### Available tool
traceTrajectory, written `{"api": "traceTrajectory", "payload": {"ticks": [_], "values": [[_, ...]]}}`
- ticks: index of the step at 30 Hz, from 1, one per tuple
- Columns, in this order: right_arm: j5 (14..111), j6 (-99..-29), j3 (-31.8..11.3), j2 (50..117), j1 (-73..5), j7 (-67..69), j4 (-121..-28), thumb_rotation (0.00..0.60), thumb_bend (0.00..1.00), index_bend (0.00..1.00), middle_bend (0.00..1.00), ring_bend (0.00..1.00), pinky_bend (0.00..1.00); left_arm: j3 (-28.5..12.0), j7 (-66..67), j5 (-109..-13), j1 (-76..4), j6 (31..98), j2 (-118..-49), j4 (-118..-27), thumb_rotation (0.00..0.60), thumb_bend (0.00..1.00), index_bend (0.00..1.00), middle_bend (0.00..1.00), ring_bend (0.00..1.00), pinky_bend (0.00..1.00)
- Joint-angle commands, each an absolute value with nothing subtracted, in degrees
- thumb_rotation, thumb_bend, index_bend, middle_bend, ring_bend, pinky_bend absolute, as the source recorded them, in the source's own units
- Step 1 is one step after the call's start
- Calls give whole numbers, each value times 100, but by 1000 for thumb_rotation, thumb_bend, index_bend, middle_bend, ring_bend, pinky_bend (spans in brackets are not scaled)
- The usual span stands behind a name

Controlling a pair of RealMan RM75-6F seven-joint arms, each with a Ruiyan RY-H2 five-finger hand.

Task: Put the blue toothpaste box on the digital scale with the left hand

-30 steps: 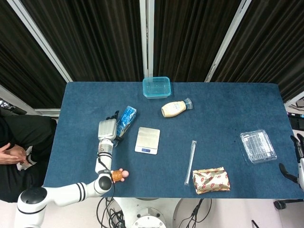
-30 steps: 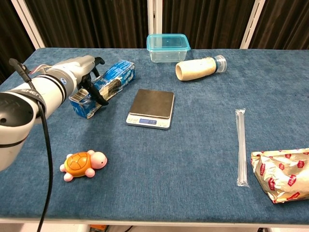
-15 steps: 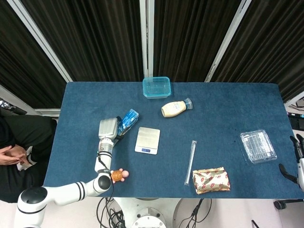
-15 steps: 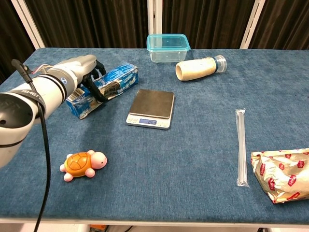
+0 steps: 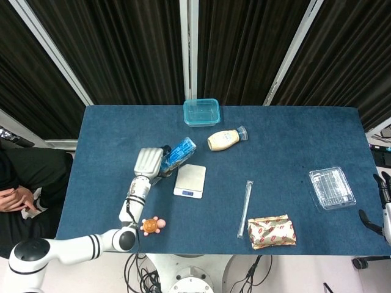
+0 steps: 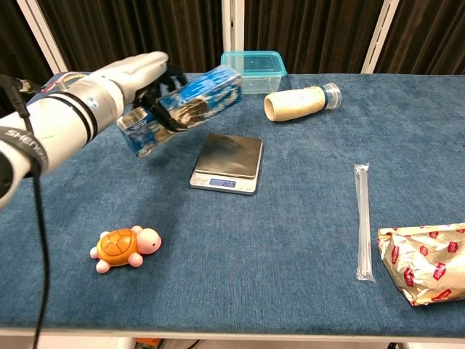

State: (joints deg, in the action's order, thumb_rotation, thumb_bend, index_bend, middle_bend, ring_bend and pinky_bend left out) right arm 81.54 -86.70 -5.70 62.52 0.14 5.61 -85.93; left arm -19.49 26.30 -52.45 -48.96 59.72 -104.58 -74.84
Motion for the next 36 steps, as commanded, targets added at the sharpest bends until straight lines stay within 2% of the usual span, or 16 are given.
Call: {"api": "traceTrajectory", "payload": {"ticks": [1, 4, 7, 21, 26, 28, 30, 32, 34, 36], "values": [[8139, -8690, -577, 6242, 32, 581, -8586, 600, 212, 0, 0, 0, 0, -1459, 1565, -6726, -5033, 5536, -10090, -7550, 600, 284, 474, 628, 585, 782], [8121, -8693, -581, 6236, 45, 611, -8563, 600, 212, 0, 0, 0, 0, -1224, 940, -7595, -5184, 5546, -10079, -7186, 600, 280, 474, 628, 585, 782], [8119, -8702, -584, 6232, 53, 646, -8536, 600, 212, 0, 0, 0, 0, -1050, 489, -8047, -5322, 5496, -10147, -6806, 600, 273, 474, 629, 585, 780], [8090, -8808, -658, 6268, 98, 900, -8312, 600, 214, 0, 0, 0, 0, -818, -555, -8464, -5720, 5062, -10637, -5549, 600, 268, 470, 627, 583, 762], [8051, -8763, -678, 6274, 84, 926, -8271, 600, 214, 0, 0, 0, 0, -757, -709, -8598, -5755, 5170, -10737, -5321, 600, 239, 415, 578, 545, 743], [8048, -8755, -689, 6278, 74, 928, -8270, 600, 214, 0, 0, 0, 0, -754, -776, -8601, -5764, 5168, -10757, -5244, 600, 194, 341, 506, 489, 711], [8054, -8757, -692, 6286, 69, 915, -8269, 600, 214, 0, 0, 0, 0, -768, -805, -8536, -5770, 5076, -10741, -5238, 600, 143, 229, 389, 397, 632], [8050, -8749, -691, 6293, 68, 907, -8267, 600, 214, 0, 0, 0, 0, -765, -773, -8462, -5780, 4923, -10671, -5332, 600, 106, 68, 227, 258, 484], [8035, -8731, -689, 6301, 67, 899, -8261, 600, 214, 0, 0, 0, 0, -753, -718, -8436, -5786, 4848, -10573, -5479, 600, 93, 15, 150, 173, 394], [8027, -8720, -689, 6307, 65, 891, -8257, 600, 214, 0, 0, 0, 0, -739, -676, -8439, -5771, 4860, -10512, -5580, 600, 81, 15, 119, 127, 347]]}}
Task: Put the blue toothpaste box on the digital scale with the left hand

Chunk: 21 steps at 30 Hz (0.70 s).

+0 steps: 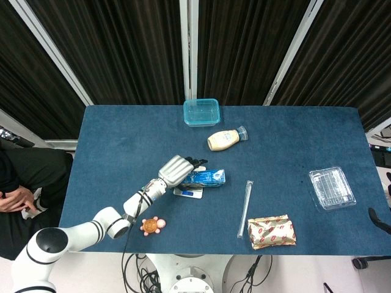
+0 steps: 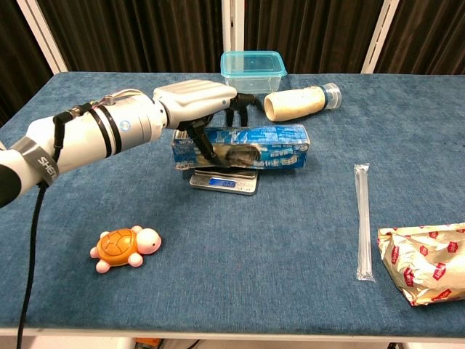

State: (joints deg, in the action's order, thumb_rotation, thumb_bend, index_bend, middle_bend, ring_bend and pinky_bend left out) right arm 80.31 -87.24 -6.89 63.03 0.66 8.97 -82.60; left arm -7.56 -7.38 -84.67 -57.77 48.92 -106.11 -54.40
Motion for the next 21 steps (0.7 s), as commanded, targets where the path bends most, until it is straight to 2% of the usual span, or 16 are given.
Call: {"api": "traceTrajectory", "payload": {"ticks": [1, 8, 11, 14, 17, 21], "values": [[8027, -8720, -690, 6310, 65, 886, -8258, 600, 214, 0, 0, 0, 0, -741, -662, -8429, -5761, 4867, -10495, -5612, 600, 72, 14, 109, 113, 331], [8061, -8770, -692, 6303, 74, 832, -8310, 600, 214, 0, 0, 0, 0, -895, -579, -8303, -5636, 5136, -10344, -5939, 600, 45, 4, 92, 76, 286], [8078, -8774, -693, 6295, 67, 808, -8339, 600, 214, 0, 0, 0, 0, -947, -395, -8187, -5499, 5254, -10065, -6400, 600, 41, 4, 92, 57, 281], [8124, -8789, -686, 6288, 55, 783, -8379, 600, 214, 0, 0, 0, 0, -915, 177, -7896, -5184, 5382, -9506, -7233, 600, 38, 7, 92, 53, 263], [8210, -8828, -659, 6292, 52, 741, -8415, 600, 214, 0, 0, 0, 0, -800, 935, -7579, -4645, 5905, -8869, -8135, 600, 36, 13, 92, 40, 216], [8342, -8874, -598, 6306, 51, 657, -8461, 600, 214, 0, 0, 0, 0, -488, 1458, -7341, -3645, 7046, -8090, -8998, 600, 35, 20, 92, 24, 175]]}}
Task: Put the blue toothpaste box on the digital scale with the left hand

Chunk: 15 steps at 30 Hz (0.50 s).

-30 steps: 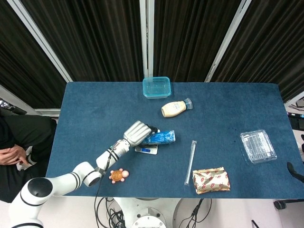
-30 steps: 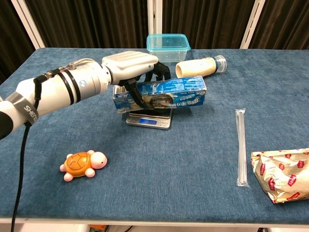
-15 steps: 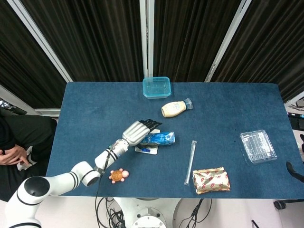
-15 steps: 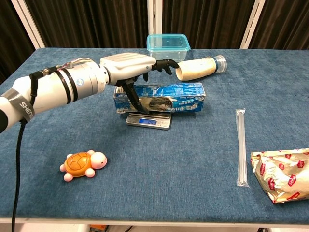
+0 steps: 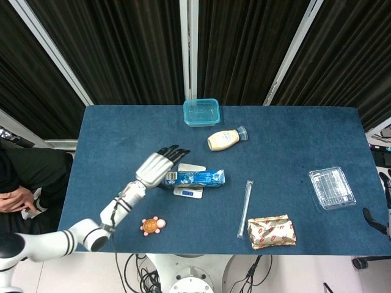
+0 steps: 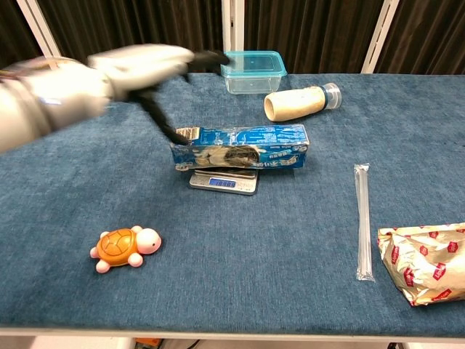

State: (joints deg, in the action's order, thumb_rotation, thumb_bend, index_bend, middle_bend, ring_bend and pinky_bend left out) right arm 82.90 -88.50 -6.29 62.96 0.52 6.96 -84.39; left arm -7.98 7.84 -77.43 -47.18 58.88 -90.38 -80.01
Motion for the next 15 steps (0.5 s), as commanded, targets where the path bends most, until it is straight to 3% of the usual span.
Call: {"api": "traceTrajectory", "payload": {"ticks": [1, 7, 15], "values": [[8367, -8877, -585, 6314, 49, 638, -8466, 600, 213, 0, 0, 0, 0, -402, 1456, -7342, -3426, 7284, -7936, -9126, 600, 35, 20, 92, 17, 159], [8516, -8789, -462, 6389, 1, 405, -8519, 600, 206, 0, 0, 0, 0, 208, 1425, -7625, -2204, 8561, -7245, -9215, 600, 34, 20, 92, 0, 87], [8583, -8727, -389, 6455, -41, 77, -8703, 600, 181, 0, 0, 0, 0, 540, 907, -7683, -1231, 9137, -7003, -8971, 600, 31, 32, 92, 0, 70]]}}
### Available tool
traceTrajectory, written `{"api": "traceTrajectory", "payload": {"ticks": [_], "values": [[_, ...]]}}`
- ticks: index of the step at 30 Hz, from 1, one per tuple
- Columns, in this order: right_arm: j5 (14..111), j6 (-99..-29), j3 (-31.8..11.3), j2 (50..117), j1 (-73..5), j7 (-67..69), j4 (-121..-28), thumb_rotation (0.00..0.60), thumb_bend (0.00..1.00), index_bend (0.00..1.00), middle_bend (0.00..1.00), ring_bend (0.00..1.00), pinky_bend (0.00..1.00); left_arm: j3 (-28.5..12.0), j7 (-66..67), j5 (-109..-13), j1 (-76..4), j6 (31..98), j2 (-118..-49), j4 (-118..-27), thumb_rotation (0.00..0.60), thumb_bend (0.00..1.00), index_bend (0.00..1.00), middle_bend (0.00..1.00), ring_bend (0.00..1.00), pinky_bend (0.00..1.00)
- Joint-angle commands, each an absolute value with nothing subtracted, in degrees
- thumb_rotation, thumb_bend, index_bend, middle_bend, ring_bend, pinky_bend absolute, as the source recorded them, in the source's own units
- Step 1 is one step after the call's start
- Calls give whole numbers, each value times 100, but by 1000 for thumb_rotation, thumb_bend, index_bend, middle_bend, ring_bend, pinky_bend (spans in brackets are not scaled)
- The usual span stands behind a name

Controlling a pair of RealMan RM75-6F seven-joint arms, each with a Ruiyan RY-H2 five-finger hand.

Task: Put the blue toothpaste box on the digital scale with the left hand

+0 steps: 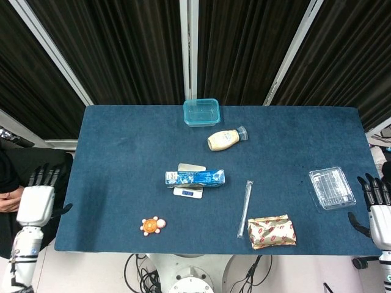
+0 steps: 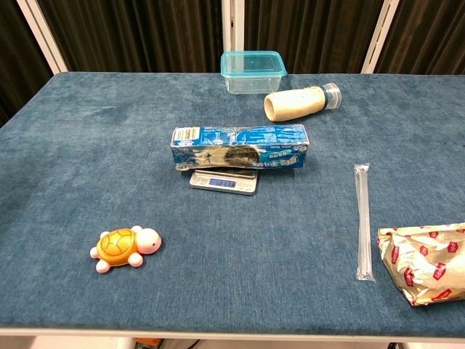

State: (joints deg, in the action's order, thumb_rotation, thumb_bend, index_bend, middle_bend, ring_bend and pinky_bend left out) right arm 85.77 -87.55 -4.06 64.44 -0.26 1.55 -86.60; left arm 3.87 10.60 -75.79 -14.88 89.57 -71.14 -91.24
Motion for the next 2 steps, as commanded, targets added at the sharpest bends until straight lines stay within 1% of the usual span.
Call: {"api": "traceTrajectory", "payload": {"ticks": [1, 2], "values": [[8586, -8717, -385, 6460, -49, 42, -8715, 600, 175, 0, 0, 0, 0, 546, 898, -7750, -1181, 9191, -7009, -8909, 600, 31, 32, 92, 0, 70], [8587, -8707, -383, 6464, -56, 16, -8728, 600, 173, 0, 0, 0, 0, 548, 884, -7824, -1137, 9247, -7018, -8861, 600, 31, 32, 92, 0, 69]]}}
